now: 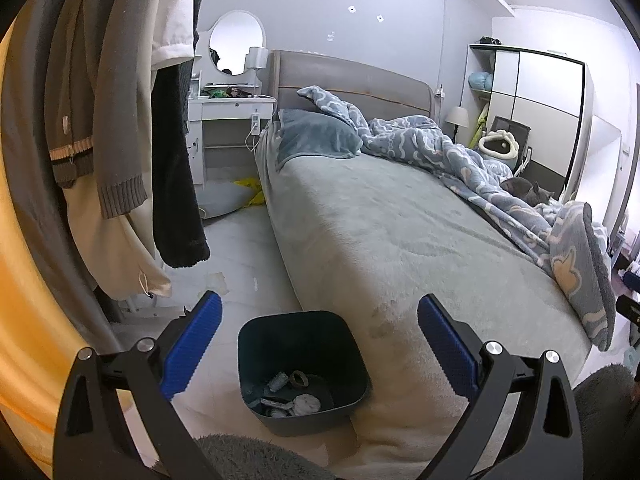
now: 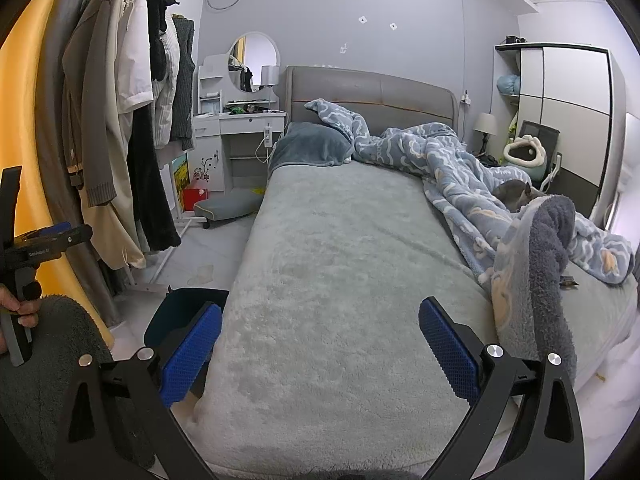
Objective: Collect trash
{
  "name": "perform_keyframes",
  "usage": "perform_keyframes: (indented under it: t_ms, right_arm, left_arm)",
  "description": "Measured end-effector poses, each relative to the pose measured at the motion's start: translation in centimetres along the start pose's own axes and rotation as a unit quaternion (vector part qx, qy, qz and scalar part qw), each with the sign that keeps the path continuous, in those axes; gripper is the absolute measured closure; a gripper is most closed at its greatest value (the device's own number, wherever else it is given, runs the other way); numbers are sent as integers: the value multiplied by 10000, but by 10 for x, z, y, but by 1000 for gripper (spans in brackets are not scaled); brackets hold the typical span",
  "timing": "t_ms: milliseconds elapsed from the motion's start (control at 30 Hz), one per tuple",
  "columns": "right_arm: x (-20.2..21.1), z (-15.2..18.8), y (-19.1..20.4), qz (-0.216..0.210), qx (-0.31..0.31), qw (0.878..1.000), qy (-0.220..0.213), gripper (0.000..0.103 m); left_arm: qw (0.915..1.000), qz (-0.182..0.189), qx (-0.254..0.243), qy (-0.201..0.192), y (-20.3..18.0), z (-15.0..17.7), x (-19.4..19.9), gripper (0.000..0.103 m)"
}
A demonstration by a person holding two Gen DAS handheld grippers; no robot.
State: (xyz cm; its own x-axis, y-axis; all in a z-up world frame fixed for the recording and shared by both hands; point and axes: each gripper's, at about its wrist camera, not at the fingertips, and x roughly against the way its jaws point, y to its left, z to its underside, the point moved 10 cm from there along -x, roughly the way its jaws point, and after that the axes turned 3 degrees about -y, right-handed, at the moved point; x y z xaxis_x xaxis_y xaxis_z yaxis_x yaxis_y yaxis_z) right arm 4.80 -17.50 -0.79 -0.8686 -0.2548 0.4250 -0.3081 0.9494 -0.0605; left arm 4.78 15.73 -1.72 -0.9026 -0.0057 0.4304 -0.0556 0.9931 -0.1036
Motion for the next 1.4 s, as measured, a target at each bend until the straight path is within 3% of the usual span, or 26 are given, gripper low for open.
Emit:
perform_keyframes:
  t_ms: [1400]
  right_arm:
    - [0,2,1,5,-35,10000,-16,3]
  left_arm:
    - [10000,-42,-81,-1,-1,0,0,3]
